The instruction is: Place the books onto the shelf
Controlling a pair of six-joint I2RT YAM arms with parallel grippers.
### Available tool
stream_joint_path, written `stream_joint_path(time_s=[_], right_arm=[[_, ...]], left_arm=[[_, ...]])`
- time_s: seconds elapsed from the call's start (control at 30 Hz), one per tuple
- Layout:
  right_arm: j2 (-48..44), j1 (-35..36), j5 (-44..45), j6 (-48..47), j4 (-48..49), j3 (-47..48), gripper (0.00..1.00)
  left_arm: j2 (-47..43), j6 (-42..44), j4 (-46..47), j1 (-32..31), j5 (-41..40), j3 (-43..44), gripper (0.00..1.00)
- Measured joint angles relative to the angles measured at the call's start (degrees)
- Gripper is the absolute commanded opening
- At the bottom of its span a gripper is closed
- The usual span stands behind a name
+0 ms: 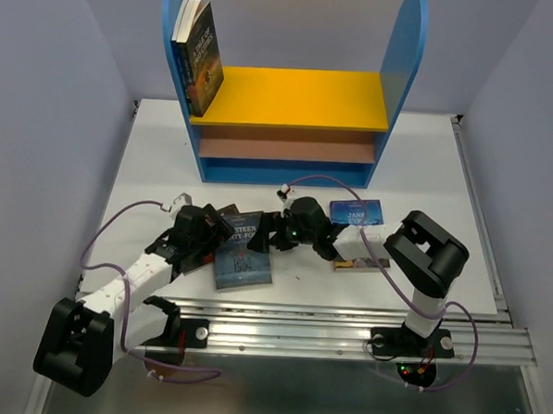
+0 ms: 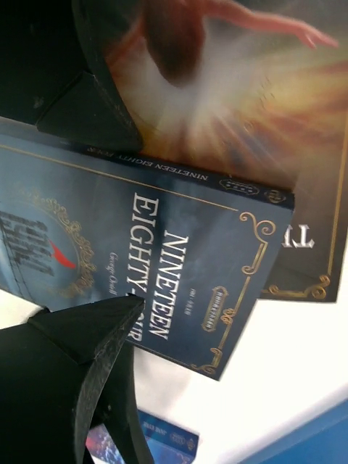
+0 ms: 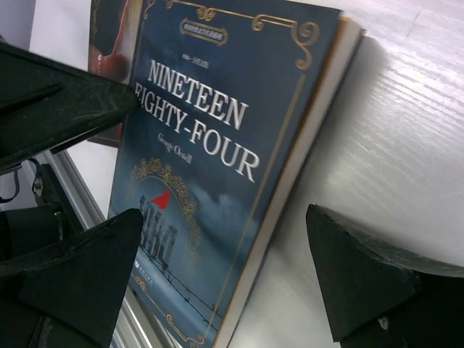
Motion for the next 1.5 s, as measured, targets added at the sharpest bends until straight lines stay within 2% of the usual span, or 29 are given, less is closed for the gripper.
stream_joint_path(time_s=[0.03, 0.2, 0.4, 0.5, 0.57, 0.6, 0.77, 0.8, 0.97, 1.07, 1.27, 1.37, 1.4, 1.47, 1.5], right_arm=[[0.5, 0.0, -0.5, 0.4, 0.1, 0.3, 1.0], [1.9, -0.5, -2.1, 1.6, 1.4, 1.2, 1.0], [3.5, -1.8, -3.1, 4.0, 3.9, 1.7, 0.94], [4.0, -2.2, -3.6, 5.6, 4.2, 2.2, 0.91], [4.6, -2.4, -3.8, 6.4, 3.9, 3.0, 0.87], [4.8, -2.5, -3.9, 6.9, 3.5, 3.5, 0.82], [4.8, -2.7, -4.7, 8.4, 1.4, 4.6, 0.73], [4.5, -2.6, -5.6, 8.8, 1.0, 5.0, 0.69], [0.6, -2.2, -8.5, 9.6, 0.6, 5.5, 0.66], [-0.9, -2.1, -9.6, 9.5, 0.5, 5.6, 0.58], [-1.0, -2.1, -8.7, 8.7, -3.8, 7.0, 0.55], [-0.7, -2.1, -6.9, 7.7, -8.1, 8.7, 0.36], [-0.5, -2.1, -6.5, 7.3, -8.9, 9.1, 0.26], [-0.1, -2.1, -5.6, 6.5, -10.6, 9.6, 0.12], [-0.1, -2.1, -4.7, 6.0, -11.5, 9.6, 0.01]], left_arm=[[1.4, 0.4, 0.9, 0.1, 0.4, 0.4, 0.82], [6.3, 2.3, 4.0, 0.8, 1.8, 2.0, 0.68], [6.2, 3.4, 4.4, 1.2, 1.8, 1.4, 0.59], [5.5, 3.5, 4.9, 1.5, 1.8, 0.4, 0.58], [5.2, 3.4, 5.2, 1.6, 1.9, 0.0, 0.54], [5.1, 3.5, 5.3, 1.6, 1.8, -0.1, 0.54], [5.1, 3.2, 5.5, 1.7, 2.0, -0.3, 0.52], [5.2, 3.1, 5.7, 1.7, 2.4, -0.3, 0.52], [6.7, 2.3, 7.6, 1.5, 4.6, -0.3, 0.51], [7.7, 1.8, 9.0, 1.3, 5.5, -0.3, 0.5], [8.1, 1.7, 9.7, 1.2, 6.1, -0.3, 0.51], [8.1, 1.7, 9.7, 1.1, 6.1, -0.3, 0.51], [8.0, 1.7, 9.7, 1.1, 6.1, -0.3, 0.51], [8.0, 1.7, 9.6, 1.1, 6.1, -0.3, 0.51], [7.8, 1.7, 9.5, 1.2, 6.0, -0.3, 0.52]])
